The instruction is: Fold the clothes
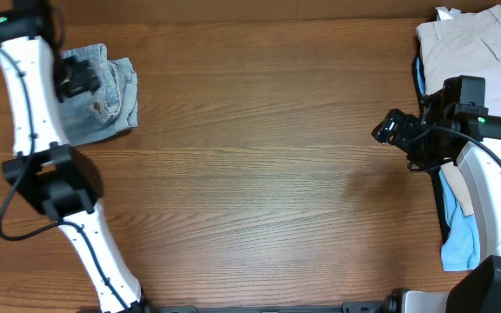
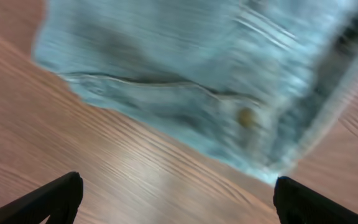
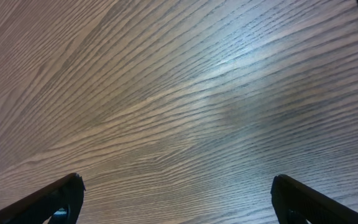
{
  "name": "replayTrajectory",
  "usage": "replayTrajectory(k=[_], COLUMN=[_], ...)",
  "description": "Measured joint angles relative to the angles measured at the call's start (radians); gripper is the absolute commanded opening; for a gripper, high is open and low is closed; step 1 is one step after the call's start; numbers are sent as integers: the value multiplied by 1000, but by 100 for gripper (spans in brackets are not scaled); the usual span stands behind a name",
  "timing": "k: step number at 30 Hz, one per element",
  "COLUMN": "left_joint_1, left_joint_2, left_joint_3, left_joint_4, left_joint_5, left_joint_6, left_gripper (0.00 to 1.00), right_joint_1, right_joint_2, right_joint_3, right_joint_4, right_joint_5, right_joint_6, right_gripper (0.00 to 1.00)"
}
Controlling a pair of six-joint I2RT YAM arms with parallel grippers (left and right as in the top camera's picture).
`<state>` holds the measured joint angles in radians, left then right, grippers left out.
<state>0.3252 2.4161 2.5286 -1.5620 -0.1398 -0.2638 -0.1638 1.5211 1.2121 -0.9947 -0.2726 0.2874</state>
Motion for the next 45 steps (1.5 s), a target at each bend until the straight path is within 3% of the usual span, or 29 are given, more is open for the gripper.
replayTrajectory(k=[11,20,26,30,45], left_joint_1=[54,55,54,54,50], left_joint_2=[0,-43,-68,-71,-60], left_joint_3=[-358,-549,-641,-672,-693], left_joint_4=[298,515,797,908,1061], left_joint_5=[127,162,178,179,159], left_joint_6=[210,265,322,340,273], left_gripper=[100,100,100,100,100], right_joint_1=[0,0,0,0,0], right_joint_2=[0,0,0,0,0], right_joint_3=[0,0,0,0,0], right_joint_4=[0,8,10,12,16], right_joint_5=[0,0,0,1,16], right_joint_6=[0,0,0,0,0], right_gripper=[100,100,100,100,100])
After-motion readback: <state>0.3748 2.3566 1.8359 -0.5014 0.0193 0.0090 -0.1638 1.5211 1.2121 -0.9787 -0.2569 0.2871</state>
